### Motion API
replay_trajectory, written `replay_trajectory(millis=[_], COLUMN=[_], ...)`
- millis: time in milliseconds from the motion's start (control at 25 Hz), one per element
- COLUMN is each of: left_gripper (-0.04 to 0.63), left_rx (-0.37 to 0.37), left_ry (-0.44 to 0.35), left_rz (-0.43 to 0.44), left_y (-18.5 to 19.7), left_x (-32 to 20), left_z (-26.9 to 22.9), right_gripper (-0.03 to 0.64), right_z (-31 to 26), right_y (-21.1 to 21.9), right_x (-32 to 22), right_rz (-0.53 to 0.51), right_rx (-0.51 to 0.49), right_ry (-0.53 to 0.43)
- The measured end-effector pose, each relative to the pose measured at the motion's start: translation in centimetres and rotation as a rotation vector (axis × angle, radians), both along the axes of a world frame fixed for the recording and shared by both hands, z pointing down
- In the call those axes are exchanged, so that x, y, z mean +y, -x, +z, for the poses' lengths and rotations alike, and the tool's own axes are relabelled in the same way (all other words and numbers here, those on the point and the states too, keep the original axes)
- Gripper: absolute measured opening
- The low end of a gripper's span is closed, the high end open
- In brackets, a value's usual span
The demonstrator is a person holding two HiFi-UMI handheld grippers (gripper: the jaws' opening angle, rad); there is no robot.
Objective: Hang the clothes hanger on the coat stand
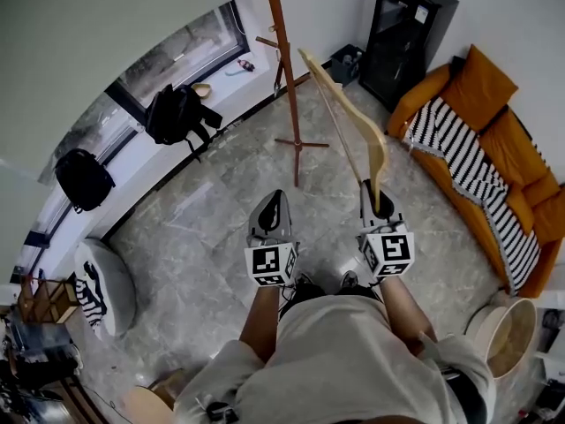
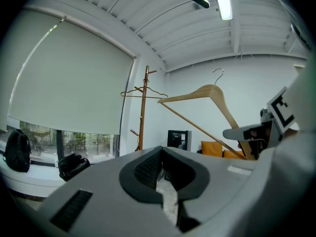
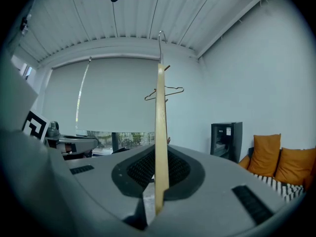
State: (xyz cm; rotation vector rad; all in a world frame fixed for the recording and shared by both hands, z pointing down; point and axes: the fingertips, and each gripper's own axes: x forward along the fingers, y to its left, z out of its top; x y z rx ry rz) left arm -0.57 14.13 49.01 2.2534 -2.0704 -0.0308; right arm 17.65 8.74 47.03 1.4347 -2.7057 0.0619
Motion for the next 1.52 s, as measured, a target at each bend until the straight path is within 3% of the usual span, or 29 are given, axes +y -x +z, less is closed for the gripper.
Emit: replay_trajectory(millis=[400,720,1520], left_gripper=[0.009,0.009,0.009], left_rx=[0.026,0.045,-0.007], left_ry=[0.005,0.011,0.045], left_rz=[-0.01,0.027,-0.016], left_y=[6.2,6.5,9.5], left_x=[1.5,-0.7,-15.4], left_z=[1.3,1.9,1.6], right_gripper=[0.017,0.017,0.017], right_z=[1.2,1.9,3.5], right_y=[6.8,8.5,13.2], right_x=[0.8,-0.4,-14.6], right_rz=[-0.051,-0.087,-0.254], right_rx=[0.023,0.06,0.03], right_ry=[0.012,0.028,0.079])
